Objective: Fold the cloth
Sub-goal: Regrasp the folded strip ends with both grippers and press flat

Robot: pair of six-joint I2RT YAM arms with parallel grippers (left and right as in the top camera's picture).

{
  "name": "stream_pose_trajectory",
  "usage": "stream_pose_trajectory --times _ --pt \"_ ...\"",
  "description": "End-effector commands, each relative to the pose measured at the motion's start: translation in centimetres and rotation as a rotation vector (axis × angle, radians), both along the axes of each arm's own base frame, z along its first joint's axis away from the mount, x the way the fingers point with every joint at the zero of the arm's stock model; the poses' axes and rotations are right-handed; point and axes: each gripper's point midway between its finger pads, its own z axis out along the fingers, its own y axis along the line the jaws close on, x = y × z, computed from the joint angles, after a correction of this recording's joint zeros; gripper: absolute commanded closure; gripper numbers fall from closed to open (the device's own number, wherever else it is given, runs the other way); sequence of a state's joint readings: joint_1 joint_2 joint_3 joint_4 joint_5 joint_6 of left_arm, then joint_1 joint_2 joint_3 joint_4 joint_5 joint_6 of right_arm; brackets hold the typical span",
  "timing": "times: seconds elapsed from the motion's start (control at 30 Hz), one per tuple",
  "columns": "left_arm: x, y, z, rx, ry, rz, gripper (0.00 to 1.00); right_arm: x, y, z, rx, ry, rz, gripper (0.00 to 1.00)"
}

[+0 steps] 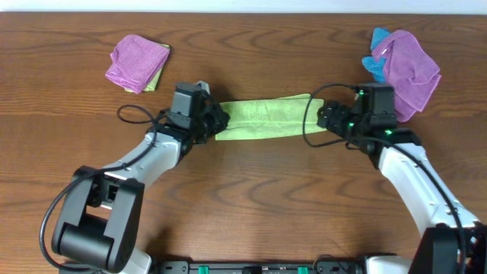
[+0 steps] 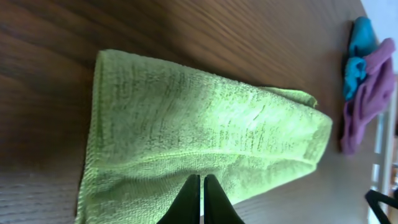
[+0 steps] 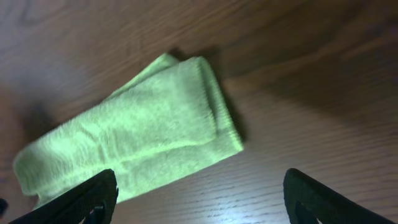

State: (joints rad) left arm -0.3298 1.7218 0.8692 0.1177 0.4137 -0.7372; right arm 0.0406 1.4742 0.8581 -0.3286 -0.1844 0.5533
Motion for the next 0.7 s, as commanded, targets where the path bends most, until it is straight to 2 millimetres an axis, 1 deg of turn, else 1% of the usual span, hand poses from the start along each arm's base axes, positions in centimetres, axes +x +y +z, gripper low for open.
stream_pose_trajectory --times 0.0,0.2,0.4,0.5,0.67 --pt "1.4 1.0 -1.2 0.071 -0.020 0.061 0.94 -0.9 -0.5 -1.1 0.091 0.019 -0.039 0.14" --pt "2.5 0.9 -3.0 0.093 -0.047 0.056 0.94 -1.3 -0.2 -2.9 0.190 -0.018 -0.092 0.14" --pt "2.6 1.4 -4.3 0.128 -0.035 0.068 0.94 -1.7 -0.1 -4.3 0.225 -0.010 -0.132 0.15" --pt "2.4 1.6 -4.9 0.145 -0.023 0.069 0.94 -1.5 0.0 -5.1 0.248 0.005 -0.155 0.16" --pt "2.3 1.7 -5.2 0.150 -0.013 0.068 0.94 -0.8 0.4 -6.0 0.285 0.008 -0.166 0.17"
